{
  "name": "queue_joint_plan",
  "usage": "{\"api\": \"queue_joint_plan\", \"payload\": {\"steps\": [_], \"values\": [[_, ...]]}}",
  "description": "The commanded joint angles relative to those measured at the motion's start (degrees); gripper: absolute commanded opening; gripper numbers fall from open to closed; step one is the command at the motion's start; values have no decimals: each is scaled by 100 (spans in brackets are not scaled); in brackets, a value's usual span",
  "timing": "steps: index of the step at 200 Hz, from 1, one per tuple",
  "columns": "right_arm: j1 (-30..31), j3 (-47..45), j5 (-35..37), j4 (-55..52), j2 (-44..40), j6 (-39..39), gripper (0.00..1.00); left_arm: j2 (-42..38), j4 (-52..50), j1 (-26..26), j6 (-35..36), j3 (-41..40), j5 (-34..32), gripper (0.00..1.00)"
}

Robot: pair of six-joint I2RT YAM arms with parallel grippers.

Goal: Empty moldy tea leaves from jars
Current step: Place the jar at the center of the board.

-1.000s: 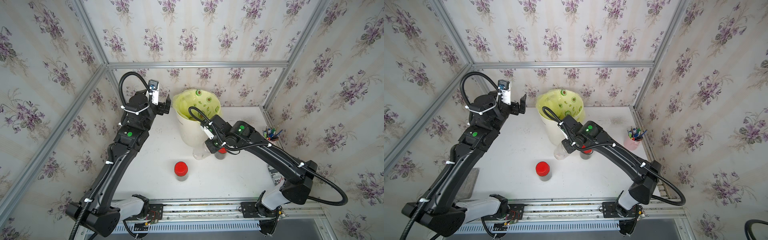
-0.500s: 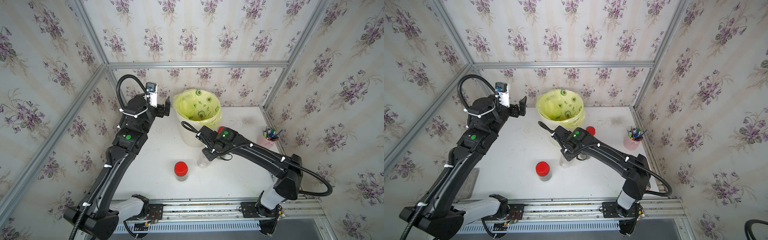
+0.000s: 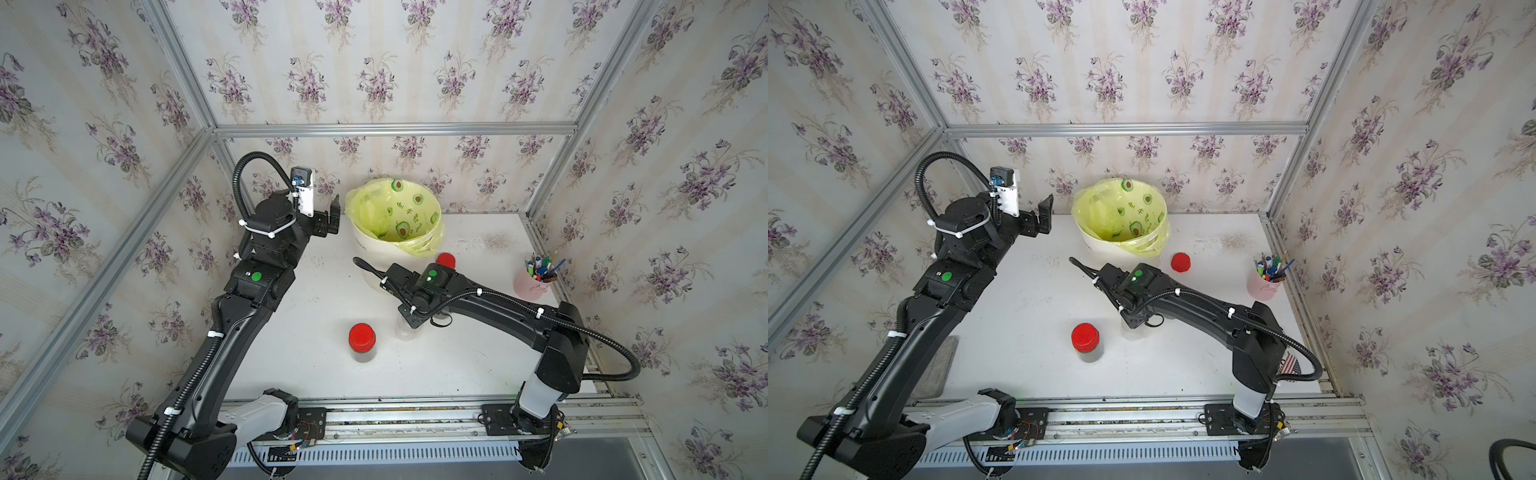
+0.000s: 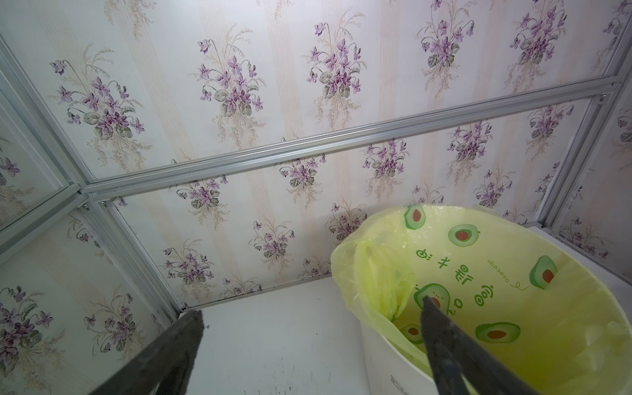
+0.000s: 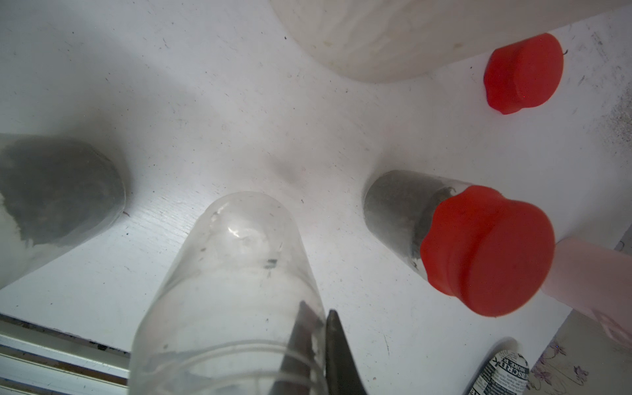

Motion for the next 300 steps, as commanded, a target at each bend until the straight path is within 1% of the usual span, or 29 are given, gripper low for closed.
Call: {"api": "queue_joint_plan", "payload": {"steps": [1, 18, 49, 88, 130, 147, 187, 240, 300], "values": [[6, -102, 170, 217, 36, 169, 0, -36, 102, 5, -107, -9, -27, 100], [14, -194, 103, 367, 72, 196, 0, -44, 100, 10, -92, -10, -23, 100], [50, -268, 255, 457, 173, 273, 0, -37, 100, 6, -101, -9, -23, 100], [82, -380, 271, 534, 282, 325, 0, 8, 102, 7, -127, 0, 39, 100], [82, -456, 293, 550, 326, 362, 3, 52, 100, 5, -153, 0, 78, 100], [92, -478, 285, 569, 334, 349, 6, 59, 102, 5, -153, -3, 83, 100], [93, -576, 160, 634, 353, 337, 8, 74, 102, 5, -157, -7, 100, 100], [93, -529, 50, 689, 291, 337, 21, 83, 101, 5, -180, 0, 135, 100], [93, -481, -36, 693, 226, 340, 31, 96, 101, 11, -177, -9, 153, 100]]}}
